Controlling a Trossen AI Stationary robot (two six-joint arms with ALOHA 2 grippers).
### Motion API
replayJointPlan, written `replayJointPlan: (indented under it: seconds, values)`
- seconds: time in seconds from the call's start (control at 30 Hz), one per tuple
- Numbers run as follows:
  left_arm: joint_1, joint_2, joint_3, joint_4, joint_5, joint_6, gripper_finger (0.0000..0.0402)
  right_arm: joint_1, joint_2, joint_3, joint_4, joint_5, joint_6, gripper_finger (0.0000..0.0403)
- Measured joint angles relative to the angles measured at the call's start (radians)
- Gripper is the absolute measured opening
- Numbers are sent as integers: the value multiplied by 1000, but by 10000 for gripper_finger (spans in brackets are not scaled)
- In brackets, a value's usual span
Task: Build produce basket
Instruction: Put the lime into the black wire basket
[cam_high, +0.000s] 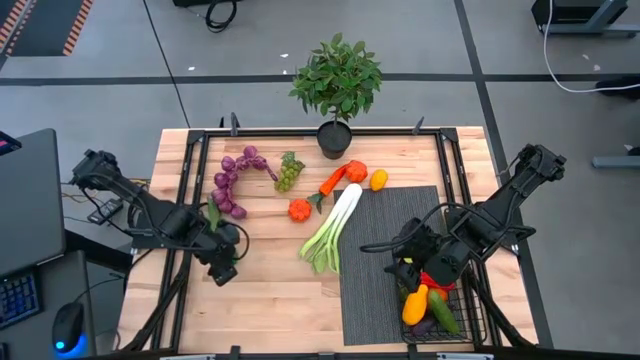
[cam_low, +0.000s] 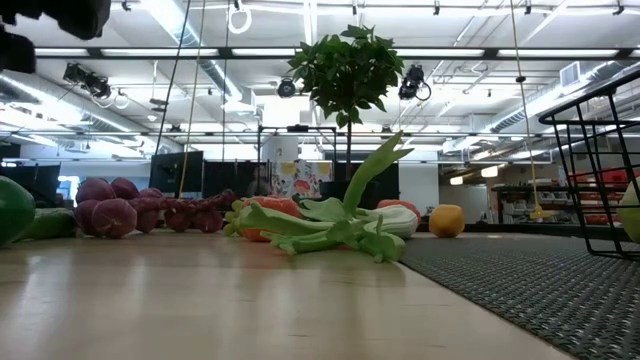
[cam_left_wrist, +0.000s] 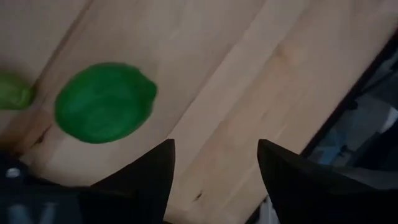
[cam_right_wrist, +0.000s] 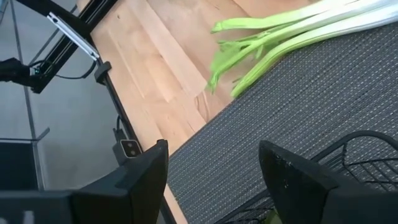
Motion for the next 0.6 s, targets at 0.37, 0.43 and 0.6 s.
replayJointPlan:
  seconds: [0.37,0.43,0.6]
  values:
    - [-19,1,-79,-52,58,-78,268,1,0,0,7,-37,1,254]
    - [-19,1,-79,-59,43,-48,272,1,0,0,7,-38,3,254]
    - [-19,1,-79,-59,-15,147,277,1,0,0,7,-37,1,254]
